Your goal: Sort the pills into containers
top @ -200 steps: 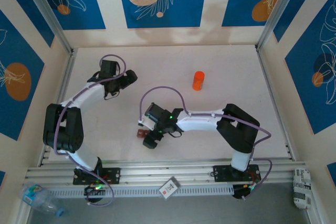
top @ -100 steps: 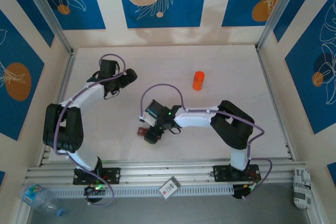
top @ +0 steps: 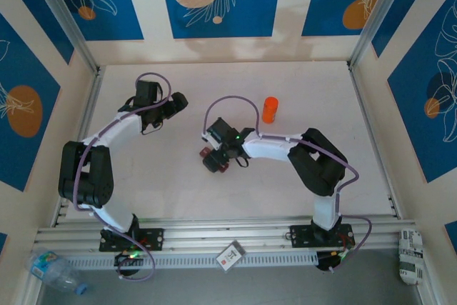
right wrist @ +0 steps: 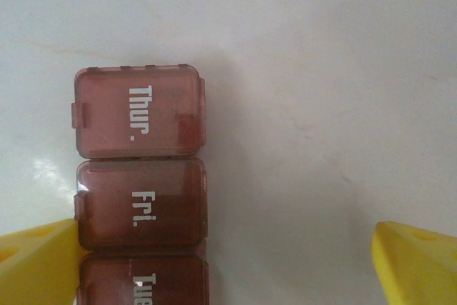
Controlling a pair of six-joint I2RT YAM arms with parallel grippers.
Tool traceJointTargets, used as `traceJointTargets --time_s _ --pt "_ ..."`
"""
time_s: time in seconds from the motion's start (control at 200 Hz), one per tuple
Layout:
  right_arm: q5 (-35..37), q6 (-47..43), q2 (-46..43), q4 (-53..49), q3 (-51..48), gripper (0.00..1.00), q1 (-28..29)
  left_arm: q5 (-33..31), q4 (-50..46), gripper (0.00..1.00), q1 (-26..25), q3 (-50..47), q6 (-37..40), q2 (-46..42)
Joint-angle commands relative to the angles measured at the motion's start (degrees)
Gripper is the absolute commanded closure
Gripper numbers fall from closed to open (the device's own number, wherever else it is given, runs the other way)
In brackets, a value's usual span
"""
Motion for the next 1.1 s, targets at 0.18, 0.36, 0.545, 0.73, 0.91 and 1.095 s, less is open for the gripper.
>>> traceJointTargets --time_s 0.18,0.36,0.545,0.73,0.91,1.095 --pt "-4.8 3.1 -2.5 -2.3 0.9 0.01 -1.6 3.6 1.8 0.0 0.8 0.2 0.4 -1.7" --pt "-9.2 6.5 -5.5 -1.4 -1.3 0.01 -2.5 5.7 2.7 0.0 0.7 -0.6 1.7 -3.9" --pt "-13.9 8.6 -7.9 0.1 -4.8 0.01 -4.4 5.7 4.4 0.0 0.4 -3.2 2.9 -7.9" --pt "-15.1 8.5 -7.9 0.7 -6.5 0.08 -4.4 1.9 3.4 0.0 0.1 -5.4 0.5 -10.8" --pt "-15.3 8.8 -7.5 3.4 -8.7 0.16 -4.3 1.0 5.2 0.0 -0.3 -8.4 0.8 -13.6" --pt "-15.2 8.6 -6.8 5.7 -9.9 0.21 -3.8 3.5 12.5 0.0 -0.5 -13.2 1.2 -16.3"
